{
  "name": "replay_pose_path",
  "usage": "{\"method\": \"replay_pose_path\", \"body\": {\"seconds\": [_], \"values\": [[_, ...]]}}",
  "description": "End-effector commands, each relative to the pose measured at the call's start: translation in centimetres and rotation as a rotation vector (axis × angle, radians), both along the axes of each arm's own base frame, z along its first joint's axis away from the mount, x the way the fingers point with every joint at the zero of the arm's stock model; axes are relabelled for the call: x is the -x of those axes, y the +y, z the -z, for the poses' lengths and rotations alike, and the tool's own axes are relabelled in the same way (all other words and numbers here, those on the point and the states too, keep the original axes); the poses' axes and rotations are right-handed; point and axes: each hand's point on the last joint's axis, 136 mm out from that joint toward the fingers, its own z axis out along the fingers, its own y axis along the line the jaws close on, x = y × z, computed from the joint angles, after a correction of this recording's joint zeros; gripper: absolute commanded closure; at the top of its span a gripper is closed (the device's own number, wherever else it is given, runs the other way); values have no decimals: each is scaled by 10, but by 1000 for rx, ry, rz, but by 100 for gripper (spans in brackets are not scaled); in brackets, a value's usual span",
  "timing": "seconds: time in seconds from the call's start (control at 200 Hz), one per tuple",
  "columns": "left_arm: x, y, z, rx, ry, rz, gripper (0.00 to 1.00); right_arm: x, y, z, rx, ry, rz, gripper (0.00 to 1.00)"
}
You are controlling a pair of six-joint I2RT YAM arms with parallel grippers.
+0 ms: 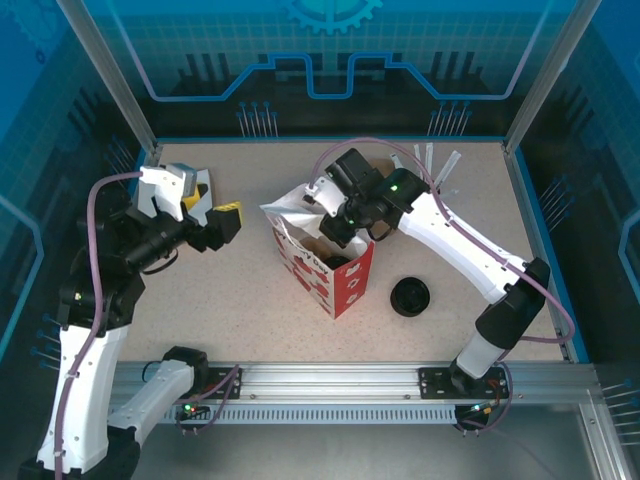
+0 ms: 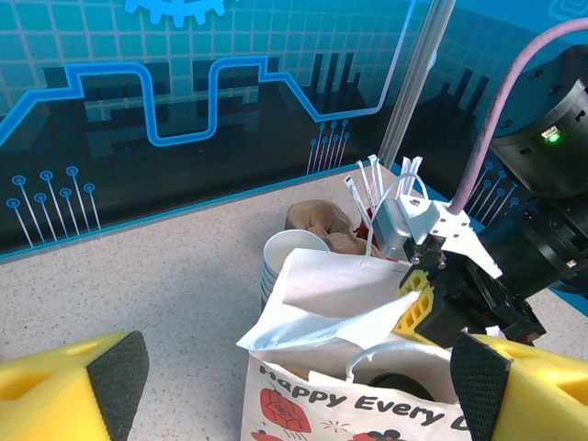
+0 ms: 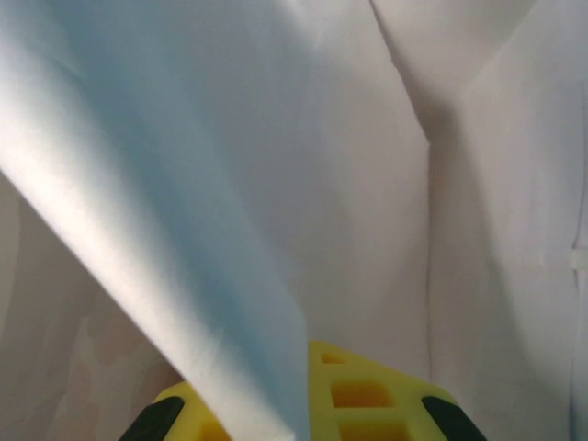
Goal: Pack the takeout coffee
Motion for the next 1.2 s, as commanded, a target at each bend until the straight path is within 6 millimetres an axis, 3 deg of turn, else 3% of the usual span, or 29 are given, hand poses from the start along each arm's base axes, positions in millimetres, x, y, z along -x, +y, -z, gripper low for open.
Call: {"method": "replay_pose_path", "body": {"seconds": [0.0,0.145,0.3,0.505,0.66,0.825,0.915,1.006,1.126,1.196], "values": [[-3,0,-2,5,-7,-6,11,7,-13,15,58,53,21,90],[-4,-1,-5,7,-8,-1,11,8,-14,32,102,103,22,86],[-6,-3,-8,14,-5,5,10,3,-13,18,95,83,29,76],[-13,-1,-7,41,34,-20,6,0,-8,-41,-70,8,50,55],[-20,4,-1,75,69,-67,1,11,-14,-85,-157,-48,42,41],[-31,16,11,107,120,-163,1,24,-28,-145,-309,-150,60,34],[-36,23,19,130,148,-210,1,30,-44,-174,-382,-227,94,30],[-41,35,31,154,184,-283,1,30,-68,-187,-399,-314,172,22],[-48,60,56,177,228,-407,1,19,-120,-173,-342,-412,393,1],[-50,78,76,183,252,-486,1,14,-153,-152,-316,-428,543,0]]}}
